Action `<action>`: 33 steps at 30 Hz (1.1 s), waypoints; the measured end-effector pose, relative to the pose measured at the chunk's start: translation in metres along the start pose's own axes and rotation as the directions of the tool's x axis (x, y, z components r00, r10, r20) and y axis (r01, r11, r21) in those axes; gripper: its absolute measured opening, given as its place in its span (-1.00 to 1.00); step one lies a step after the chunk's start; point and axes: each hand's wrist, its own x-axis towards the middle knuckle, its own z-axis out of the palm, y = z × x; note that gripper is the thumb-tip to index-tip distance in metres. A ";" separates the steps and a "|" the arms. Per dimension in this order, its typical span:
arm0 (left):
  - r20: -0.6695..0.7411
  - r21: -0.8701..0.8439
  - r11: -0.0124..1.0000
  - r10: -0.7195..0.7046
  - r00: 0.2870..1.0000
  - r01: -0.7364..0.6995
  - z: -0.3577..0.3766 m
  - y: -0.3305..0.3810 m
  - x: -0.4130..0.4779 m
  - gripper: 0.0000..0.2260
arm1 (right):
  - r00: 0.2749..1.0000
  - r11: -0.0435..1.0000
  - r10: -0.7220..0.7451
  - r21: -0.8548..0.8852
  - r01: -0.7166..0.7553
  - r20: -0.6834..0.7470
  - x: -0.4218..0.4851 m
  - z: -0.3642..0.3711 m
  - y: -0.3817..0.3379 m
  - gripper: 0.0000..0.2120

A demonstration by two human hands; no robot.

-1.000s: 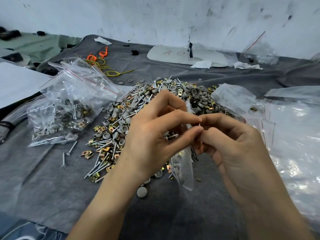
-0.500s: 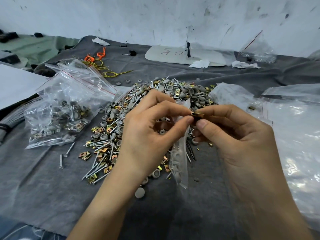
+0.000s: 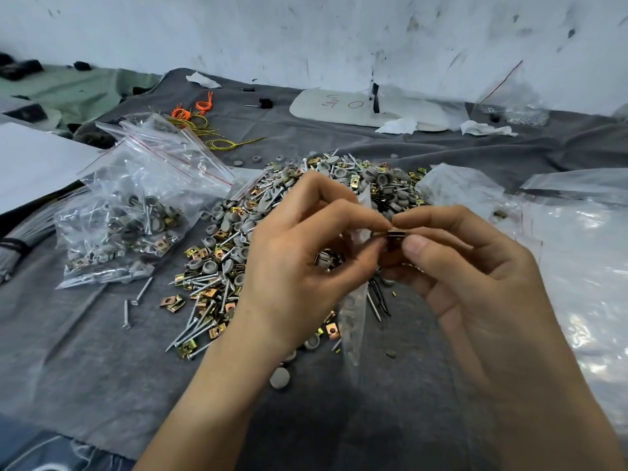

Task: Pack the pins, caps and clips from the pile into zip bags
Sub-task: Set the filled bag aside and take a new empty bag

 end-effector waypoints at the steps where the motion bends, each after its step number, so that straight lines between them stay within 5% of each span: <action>1: 0.003 0.019 1.000 0.019 1.000 -0.019 0.000 0.000 0.000 -0.90 | 1.000 1.000 0.019 0.021 -0.020 0.017 0.000 -0.001 0.000 -0.78; 8: 0.070 0.050 0.995 0.083 0.994 -0.086 0.000 0.002 0.000 -0.91 | 0.999 0.999 0.033 0.005 -0.033 -0.011 -0.001 -0.002 -0.002 -0.74; 13: 0.106 -0.129 0.988 -0.066 0.992 0.079 -0.004 0.003 0.000 -0.84 | 0.999 0.983 -0.050 -0.178 0.046 -0.019 -0.001 -0.009 -0.009 -0.75; 23: 0.078 -0.084 0.990 -0.108 0.991 0.114 0.004 0.001 -0.002 -0.85 | 0.985 0.920 -0.171 -0.360 0.154 -0.017 -0.002 -0.001 -0.010 -0.75; 33: 0.001 0.083 0.997 -0.002 1.000 0.002 0.012 0.001 -0.005 -0.90 | 0.964 0.799 -0.260 -0.572 0.188 -0.047 -0.003 0.008 -0.001 -0.76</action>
